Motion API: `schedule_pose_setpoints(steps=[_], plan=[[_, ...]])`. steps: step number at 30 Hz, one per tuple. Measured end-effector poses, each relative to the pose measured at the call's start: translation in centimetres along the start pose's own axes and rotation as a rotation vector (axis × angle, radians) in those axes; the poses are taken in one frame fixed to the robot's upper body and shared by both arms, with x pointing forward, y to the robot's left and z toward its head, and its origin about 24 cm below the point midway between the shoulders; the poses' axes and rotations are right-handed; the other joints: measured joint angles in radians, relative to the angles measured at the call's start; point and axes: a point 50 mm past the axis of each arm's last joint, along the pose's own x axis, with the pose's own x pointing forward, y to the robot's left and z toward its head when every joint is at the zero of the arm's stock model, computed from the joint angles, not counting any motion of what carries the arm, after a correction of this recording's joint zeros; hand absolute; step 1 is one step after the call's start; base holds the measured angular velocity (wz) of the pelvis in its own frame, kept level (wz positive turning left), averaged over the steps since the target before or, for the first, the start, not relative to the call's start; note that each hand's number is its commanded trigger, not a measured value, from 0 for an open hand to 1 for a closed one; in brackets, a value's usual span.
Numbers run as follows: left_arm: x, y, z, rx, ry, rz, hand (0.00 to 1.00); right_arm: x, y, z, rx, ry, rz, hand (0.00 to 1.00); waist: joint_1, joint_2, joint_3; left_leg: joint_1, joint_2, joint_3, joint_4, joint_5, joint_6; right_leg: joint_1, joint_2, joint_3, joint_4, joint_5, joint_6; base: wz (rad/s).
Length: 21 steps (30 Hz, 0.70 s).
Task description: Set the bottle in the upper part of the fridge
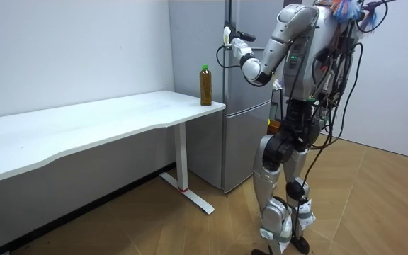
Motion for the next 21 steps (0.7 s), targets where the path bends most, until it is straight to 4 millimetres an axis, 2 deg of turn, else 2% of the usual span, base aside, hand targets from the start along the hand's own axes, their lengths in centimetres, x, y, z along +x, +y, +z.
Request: schedule_pose_setpoints(steps=[5,6,7,8,10,14,15,16,17,19,21], plan=[[0.02,-0.30,-0.14,0.002,0.008,-0.025,0.00,0.00,0.01,0.02,0.000,0.000,0.000,0.00,0.000,0.000,0.0002,0.000,0.000,-0.001,0.000,0.000,0.000,0.000,0.000,0.000,0.000,0.000,0.000,0.00],[0.02,-0.30,-0.14,0.003,0.008,-0.026,0.05,0.00,0.01,0.02,0.000,0.000,0.000,0.00,0.000,0.000,0.0002,0.000,0.000,-0.001,0.000,0.000,0.000,0.001,0.000,0.000,0.000,0.000,0.000,0.00],[0.02,-0.30,-0.14,0.003,0.008,-0.027,0.25,0.00,0.01,0.02,0.000,0.000,0.000,0.00,0.000,0.000,0.0002,0.000,0.000,-0.002,0.000,0.000,0.000,0.001,0.000,0.000,0.000,0.000,0.000,0.00],[0.02,-0.35,-0.16,0.003,0.009,-0.029,0.53,0.00,0.00,0.01,0.000,0.000,0.000,0.00,0.000,-0.001,0.0003,0.000,0.000,-0.002,0.000,0.000,0.000,0.001,0.000,0.000,0.000,0.000,0.000,0.00],[0.02,-0.41,-0.20,0.002,0.011,-0.032,0.62,0.00,0.00,0.03,-0.002,0.000,0.001,0.00,0.000,-0.001,0.0005,0.000,0.000,-0.002,0.000,0.000,0.000,0.001,0.000,0.000,0.001,0.000,0.000,0.00],[-0.01,-0.02,-0.07,0.005,0.006,-0.011,0.63,0.01,0.03,0.11,-0.010,0.000,0.006,0.00,0.000,-0.005,0.0030,-0.007,-0.001,-0.011,0.000,0.000,0.000,0.000,-0.001,-0.011,0.000,0.000,0.000,0.10],[-0.01,-0.01,-0.05,0.005,0.004,-0.009,0.69,0.01,0.04,0.14,-0.016,0.001,0.011,0.00,0.000,-0.007,0.0035,-0.010,-0.002,-0.016,0.000,0.000,0.000,0.000,-0.002,-0.019,0.000,0.000,0.000,0.18],[0.00,-0.02,-0.02,0.002,0.001,-0.009,0.84,0.02,0.06,0.23,-0.020,0.000,0.017,0.00,0.000,-0.008,0.0033,-0.013,-0.003,-0.024,0.000,0.000,0.000,0.000,-0.002,-0.025,0.000,0.000,0.000,0.17],[0.00,-0.06,-0.04,0.000,0.001,-0.010,0.91,0.03,0.09,0.27,-0.017,0.000,0.018,0.00,0.002,-0.009,0.0039,-0.014,-0.003,-0.025,0.000,0.000,0.000,0.000,-0.002,-0.026,0.000,0.000,0.000,0.11],[0.02,-0.51,-0.29,-0.012,0.010,-0.031,1.00,0.07,0.17,0.30,-0.031,0.005,0.021,0.00,0.005,-0.012,0.0059,-0.015,-0.003,-0.026,0.000,0.000,0.000,0.001,-0.002,-0.028,0.000,0.000,0.000,0.05],[0.04,-0.93,-0.55,-0.048,0.015,-0.043,1.00,0.08,0.23,0.28,-0.040,0.009,0.023,0.00,0.009,-0.015,0.0067,-0.016,-0.003,-0.027,0.000,0.000,0.000,0.001,-0.002,-0.030,0.000,0.000,0.000,0.04]])
